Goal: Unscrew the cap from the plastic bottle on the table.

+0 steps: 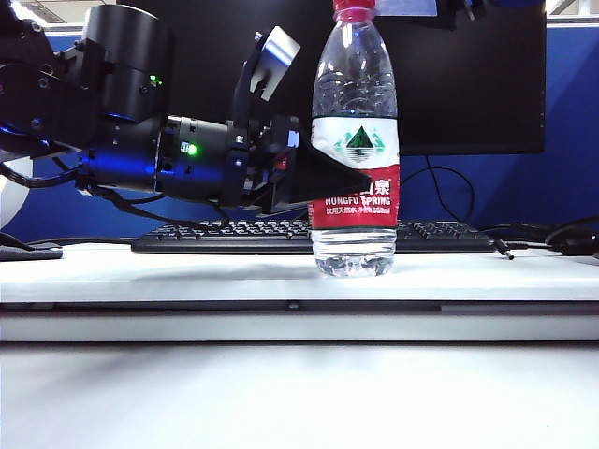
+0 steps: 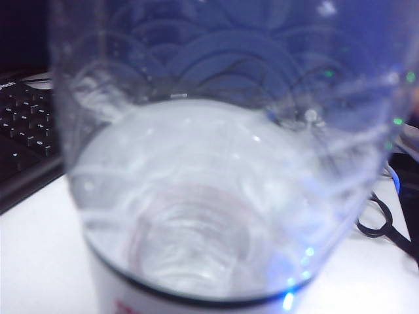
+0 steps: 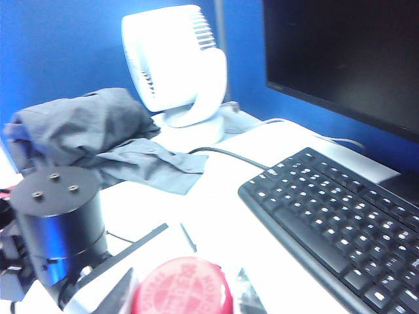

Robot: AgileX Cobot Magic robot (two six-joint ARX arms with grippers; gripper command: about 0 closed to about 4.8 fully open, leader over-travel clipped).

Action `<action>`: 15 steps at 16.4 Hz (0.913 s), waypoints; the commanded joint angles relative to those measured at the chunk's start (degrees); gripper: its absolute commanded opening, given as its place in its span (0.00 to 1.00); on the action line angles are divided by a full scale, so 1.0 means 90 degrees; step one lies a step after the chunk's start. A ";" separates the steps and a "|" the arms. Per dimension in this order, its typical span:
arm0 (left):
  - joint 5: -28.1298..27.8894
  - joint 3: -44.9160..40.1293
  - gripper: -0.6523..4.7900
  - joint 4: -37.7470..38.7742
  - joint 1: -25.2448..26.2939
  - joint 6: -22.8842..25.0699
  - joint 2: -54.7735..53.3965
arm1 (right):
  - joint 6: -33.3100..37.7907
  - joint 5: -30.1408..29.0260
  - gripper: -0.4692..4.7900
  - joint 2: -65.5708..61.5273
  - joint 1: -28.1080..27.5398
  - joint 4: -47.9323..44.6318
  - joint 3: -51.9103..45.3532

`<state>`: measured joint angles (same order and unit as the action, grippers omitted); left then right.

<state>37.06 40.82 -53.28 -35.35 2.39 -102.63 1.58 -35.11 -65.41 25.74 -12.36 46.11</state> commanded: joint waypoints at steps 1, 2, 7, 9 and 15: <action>-0.0090 -0.0039 0.11 0.0391 0.0015 0.0019 -0.0051 | 0.0187 -0.0913 0.24 -0.0163 -0.0236 0.0376 -0.0022; -0.0090 -0.0039 0.11 0.0391 0.0015 0.0022 -0.0051 | 0.0202 -0.1202 0.24 -0.0243 -0.0318 0.0376 -0.0022; -0.0090 -0.0039 0.11 0.0393 0.0015 0.0022 -0.0051 | 0.0202 -0.1950 0.24 -0.0442 -0.0364 0.0379 -0.0010; -0.0090 -0.0039 0.11 0.0393 0.0015 0.0019 -0.0051 | 0.0199 -0.1923 0.26 -0.0442 -0.0364 0.0379 -0.0010; -0.0090 -0.0039 0.11 0.0542 0.0015 0.0029 -0.0051 | 0.0204 -0.1775 0.45 -0.0440 -0.0364 0.0325 -0.0010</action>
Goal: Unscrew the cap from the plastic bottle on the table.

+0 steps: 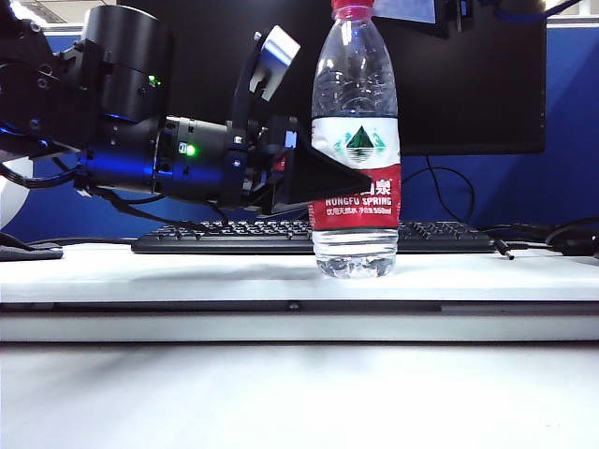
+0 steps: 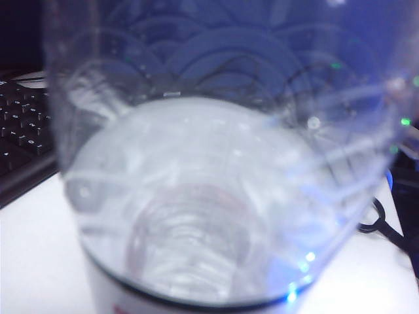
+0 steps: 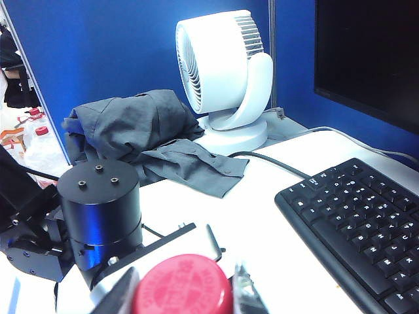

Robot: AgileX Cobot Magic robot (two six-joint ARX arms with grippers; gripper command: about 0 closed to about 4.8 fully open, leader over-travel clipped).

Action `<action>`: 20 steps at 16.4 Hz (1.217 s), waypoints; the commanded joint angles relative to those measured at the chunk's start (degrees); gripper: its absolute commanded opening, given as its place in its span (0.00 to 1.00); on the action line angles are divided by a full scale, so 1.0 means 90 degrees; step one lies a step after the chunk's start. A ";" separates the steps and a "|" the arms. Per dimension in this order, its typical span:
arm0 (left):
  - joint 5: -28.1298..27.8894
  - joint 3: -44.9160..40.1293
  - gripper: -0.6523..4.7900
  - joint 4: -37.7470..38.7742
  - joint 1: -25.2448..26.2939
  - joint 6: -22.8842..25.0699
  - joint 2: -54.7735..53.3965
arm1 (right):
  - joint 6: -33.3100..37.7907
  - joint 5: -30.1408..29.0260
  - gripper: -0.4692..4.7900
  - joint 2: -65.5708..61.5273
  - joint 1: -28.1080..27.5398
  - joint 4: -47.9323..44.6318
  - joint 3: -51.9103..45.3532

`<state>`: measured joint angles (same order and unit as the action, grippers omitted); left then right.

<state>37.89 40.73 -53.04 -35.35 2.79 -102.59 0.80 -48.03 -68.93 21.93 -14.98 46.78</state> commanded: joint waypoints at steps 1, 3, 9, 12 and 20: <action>-0.0182 -0.0029 0.11 0.0534 0.0015 -0.0015 -0.0056 | 0.0289 -0.0321 0.46 -0.0049 0.0058 0.0614 -0.0083; -0.0182 -0.0029 0.11 0.0512 0.0015 0.0005 -0.0056 | 0.0289 -0.0318 0.47 -0.0049 0.0058 0.0610 -0.0070; -0.0185 -0.0029 0.11 0.0508 0.0015 0.0002 -0.0056 | 0.0376 -0.0172 0.66 -0.0041 0.0058 0.0529 0.0078; -0.0185 -0.0029 0.11 0.0508 0.0015 0.0002 -0.0056 | 0.0408 0.0355 0.67 0.0049 0.0053 0.0444 0.0121; -0.0197 -0.0029 0.11 0.0503 0.0015 0.0002 -0.0056 | 0.0408 0.1882 0.92 0.1020 0.0051 0.0661 0.0151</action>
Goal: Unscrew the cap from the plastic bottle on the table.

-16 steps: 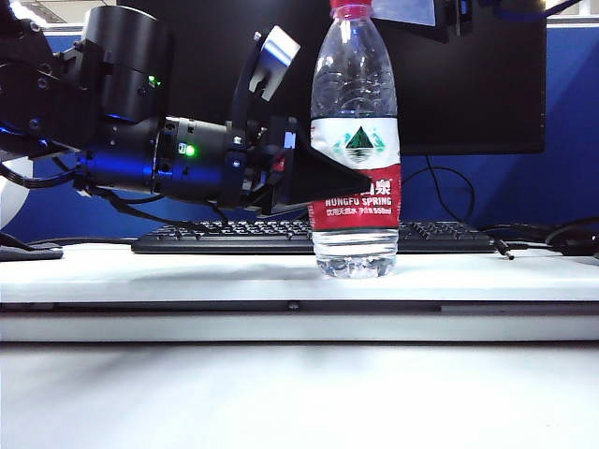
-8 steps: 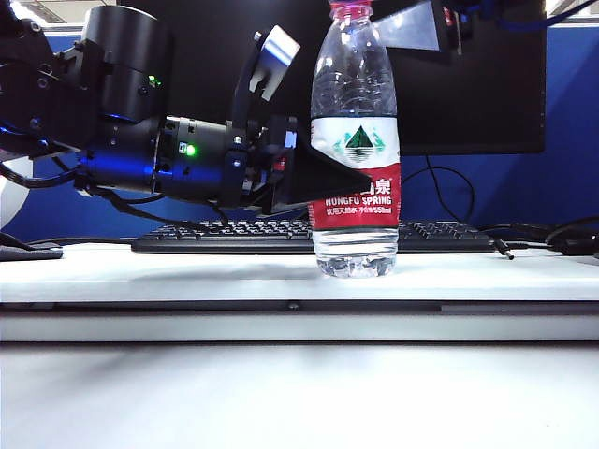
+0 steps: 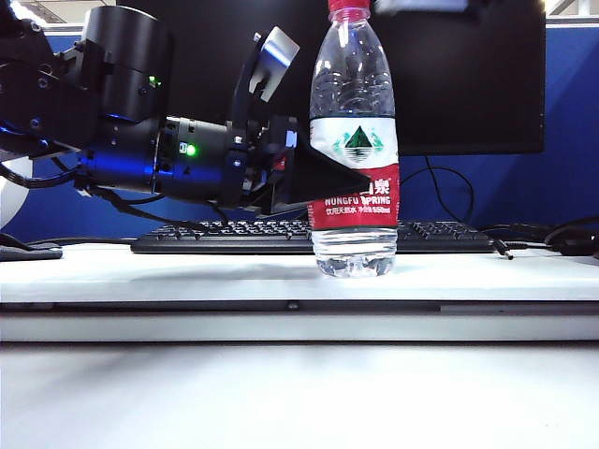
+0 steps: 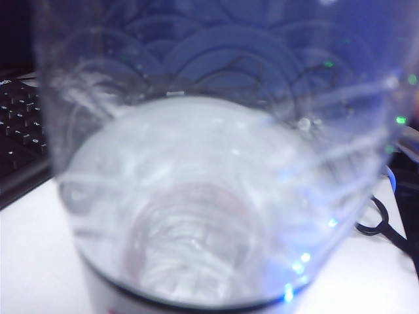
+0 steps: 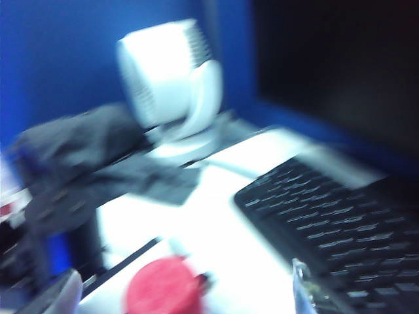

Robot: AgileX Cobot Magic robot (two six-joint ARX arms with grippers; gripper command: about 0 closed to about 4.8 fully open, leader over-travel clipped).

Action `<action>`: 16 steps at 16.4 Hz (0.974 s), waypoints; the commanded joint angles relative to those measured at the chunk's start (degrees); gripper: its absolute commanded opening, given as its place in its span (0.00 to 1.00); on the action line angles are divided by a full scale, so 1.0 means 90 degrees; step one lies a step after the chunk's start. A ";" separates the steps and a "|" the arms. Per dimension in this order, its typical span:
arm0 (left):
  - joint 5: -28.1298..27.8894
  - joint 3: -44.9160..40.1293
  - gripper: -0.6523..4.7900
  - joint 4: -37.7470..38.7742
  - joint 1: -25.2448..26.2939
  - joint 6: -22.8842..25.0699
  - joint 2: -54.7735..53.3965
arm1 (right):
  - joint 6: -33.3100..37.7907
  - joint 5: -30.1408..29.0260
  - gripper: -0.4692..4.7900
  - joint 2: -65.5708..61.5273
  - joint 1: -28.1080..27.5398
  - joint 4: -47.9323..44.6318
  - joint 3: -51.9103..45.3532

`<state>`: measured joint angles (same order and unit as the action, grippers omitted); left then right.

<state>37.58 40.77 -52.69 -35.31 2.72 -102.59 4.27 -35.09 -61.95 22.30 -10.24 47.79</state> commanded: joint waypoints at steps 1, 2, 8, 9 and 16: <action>-0.0172 -0.0034 0.11 0.0464 0.0010 0.0010 -0.0056 | 0.0027 0.0619 0.92 0.0359 0.0012 0.0202 0.0039; -0.0185 -0.0034 0.11 0.0461 0.0010 0.0012 -0.0056 | 0.0078 0.1001 0.94 0.0612 0.0039 0.0386 0.0039; -0.0221 -0.0034 0.11 0.0459 0.0010 0.0012 -0.0056 | 0.0418 0.4337 1.00 0.1664 0.1596 0.0687 0.0027; -0.0221 -0.0034 0.11 0.0449 0.0010 0.0012 -0.0056 | 0.0357 0.5476 1.00 0.1693 0.2137 0.0687 0.0027; -0.0216 -0.0032 0.11 0.0418 0.0010 0.0007 -0.0056 | 0.0384 0.9904 1.00 0.0389 0.4923 -0.0340 -0.0010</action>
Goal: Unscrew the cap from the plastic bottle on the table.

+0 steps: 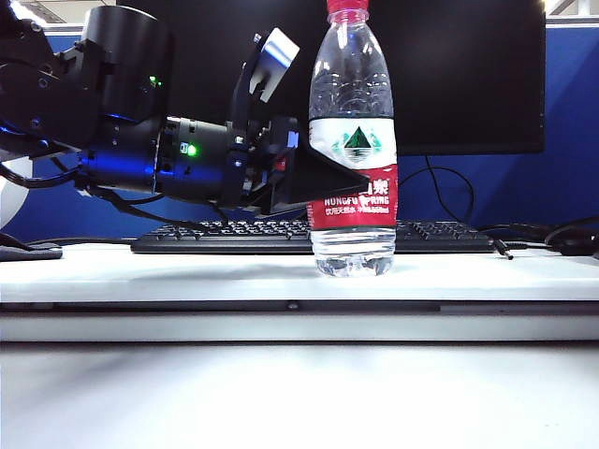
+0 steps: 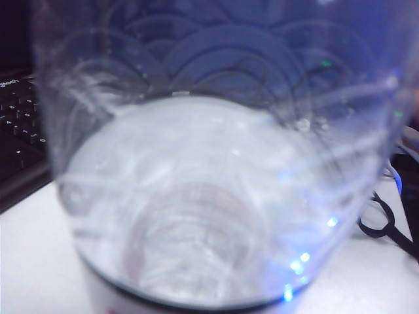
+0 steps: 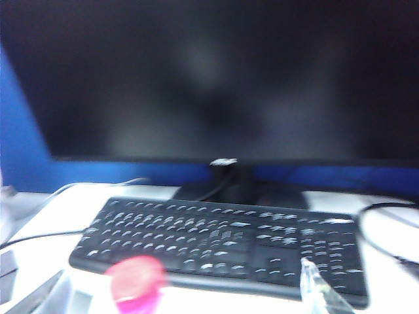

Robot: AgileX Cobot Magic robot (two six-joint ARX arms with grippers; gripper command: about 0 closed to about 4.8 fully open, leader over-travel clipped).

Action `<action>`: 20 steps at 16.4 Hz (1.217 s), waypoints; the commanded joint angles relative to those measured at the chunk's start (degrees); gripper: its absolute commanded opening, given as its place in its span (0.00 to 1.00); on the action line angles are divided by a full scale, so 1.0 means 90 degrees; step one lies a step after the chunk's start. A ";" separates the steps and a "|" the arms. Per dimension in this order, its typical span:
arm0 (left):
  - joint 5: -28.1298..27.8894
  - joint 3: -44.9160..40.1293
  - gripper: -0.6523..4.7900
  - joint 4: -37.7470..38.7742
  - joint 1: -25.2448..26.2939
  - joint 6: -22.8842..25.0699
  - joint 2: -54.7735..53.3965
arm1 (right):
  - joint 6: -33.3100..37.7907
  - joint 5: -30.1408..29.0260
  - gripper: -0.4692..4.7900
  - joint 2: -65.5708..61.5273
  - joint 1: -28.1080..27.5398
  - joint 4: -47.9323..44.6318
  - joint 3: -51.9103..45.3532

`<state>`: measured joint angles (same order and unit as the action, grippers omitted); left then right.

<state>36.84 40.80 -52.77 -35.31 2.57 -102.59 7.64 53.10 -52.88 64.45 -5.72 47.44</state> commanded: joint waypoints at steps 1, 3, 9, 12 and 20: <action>-0.0134 -0.0034 0.11 0.0427 0.0010 0.0024 -0.0056 | 0.0015 0.0090 1.00 -0.0840 0.0240 -0.1081 0.0029; -0.0085 -0.0034 0.11 0.0430 0.0010 0.0019 -0.0056 | 0.0012 0.0083 1.00 -0.1290 0.0240 -0.1496 0.0034; -0.0087 -0.0034 0.11 0.0427 0.0010 0.0024 -0.0056 | 0.0032 -0.0080 1.00 -0.1770 0.0192 -0.1698 0.0034; -0.0085 -0.0036 0.11 0.0432 0.0010 0.0019 -0.0056 | 0.0032 -0.0056 0.88 -0.1972 0.0085 -0.1727 0.0032; -0.0068 -0.0034 0.11 0.0427 0.0010 0.0005 -0.0056 | 0.0197 -0.0085 0.54 -0.2062 -0.0214 -0.1608 0.0024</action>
<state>36.93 40.80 -52.77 -35.29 2.52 -102.59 9.02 52.38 -71.35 62.52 -19.84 47.46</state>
